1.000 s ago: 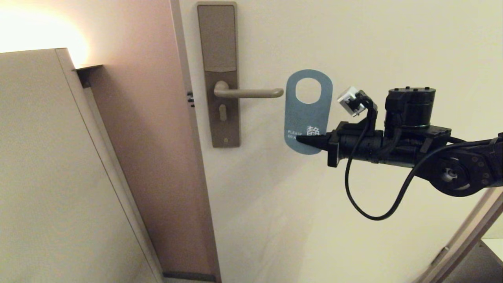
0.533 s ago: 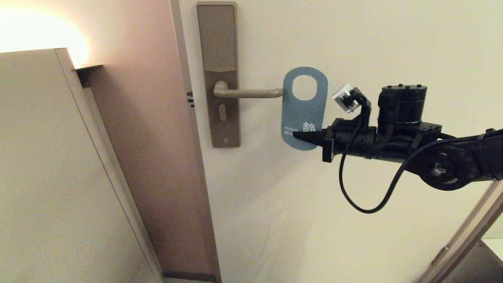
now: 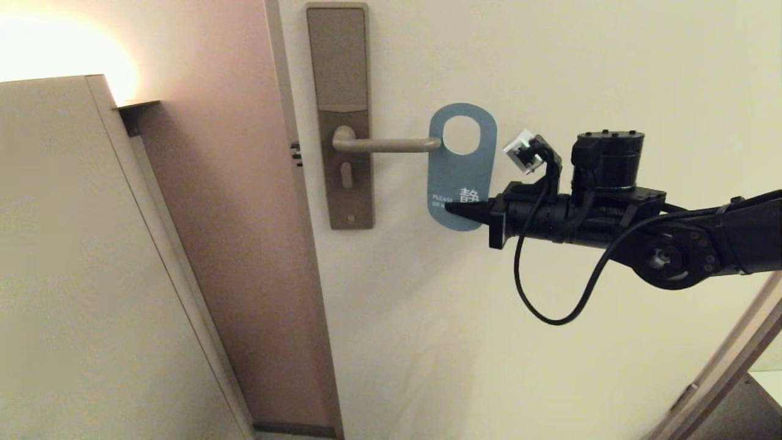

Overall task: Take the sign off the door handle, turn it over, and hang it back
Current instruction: Hang the sign back with the other side facing out

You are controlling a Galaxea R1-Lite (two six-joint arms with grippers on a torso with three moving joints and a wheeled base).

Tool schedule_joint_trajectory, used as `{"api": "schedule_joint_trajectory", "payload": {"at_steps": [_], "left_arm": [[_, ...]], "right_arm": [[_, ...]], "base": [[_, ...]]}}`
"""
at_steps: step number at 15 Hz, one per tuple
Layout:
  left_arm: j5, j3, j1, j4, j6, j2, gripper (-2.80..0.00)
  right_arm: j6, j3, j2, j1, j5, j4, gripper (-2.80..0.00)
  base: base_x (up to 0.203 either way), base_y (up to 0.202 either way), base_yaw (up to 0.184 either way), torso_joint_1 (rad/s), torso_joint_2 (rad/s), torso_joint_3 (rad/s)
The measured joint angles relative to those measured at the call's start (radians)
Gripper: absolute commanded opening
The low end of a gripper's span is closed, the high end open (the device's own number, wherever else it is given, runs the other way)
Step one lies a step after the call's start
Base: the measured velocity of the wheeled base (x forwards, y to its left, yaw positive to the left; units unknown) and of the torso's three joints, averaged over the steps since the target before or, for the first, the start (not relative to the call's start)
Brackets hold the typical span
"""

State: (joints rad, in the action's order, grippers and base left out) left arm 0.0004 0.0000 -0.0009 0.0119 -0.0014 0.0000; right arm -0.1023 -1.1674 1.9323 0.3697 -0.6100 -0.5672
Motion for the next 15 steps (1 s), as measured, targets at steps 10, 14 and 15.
{"api": "schedule_joint_trajectory", "payload": {"at_steps": [10, 14, 15], "left_arm": [[0.0, 0.0, 0.0, 0.0, 0.0, 0.0, -2.8], [0.0, 0.0, 0.0, 0.0, 0.0, 0.0, -2.8], [0.0, 0.0, 0.0, 0.0, 0.001, 0.0, -2.8]], "right_arm": [[0.005, -0.031, 0.033, 0.041, -0.001, 0.001, -2.8], [0.007, -0.031, 0.035, 0.049, -0.005, 0.002, -2.8], [0.007, -0.031, 0.035, 0.054, -0.005, 0.001, -2.8]], "base": [[0.0, 0.0, 0.0, 0.0, 0.0, 0.0], [0.0, 0.0, 0.0, 0.0, 0.0, 0.0], [0.0, 0.0, 0.0, 0.0, 0.0, 0.0]]}}
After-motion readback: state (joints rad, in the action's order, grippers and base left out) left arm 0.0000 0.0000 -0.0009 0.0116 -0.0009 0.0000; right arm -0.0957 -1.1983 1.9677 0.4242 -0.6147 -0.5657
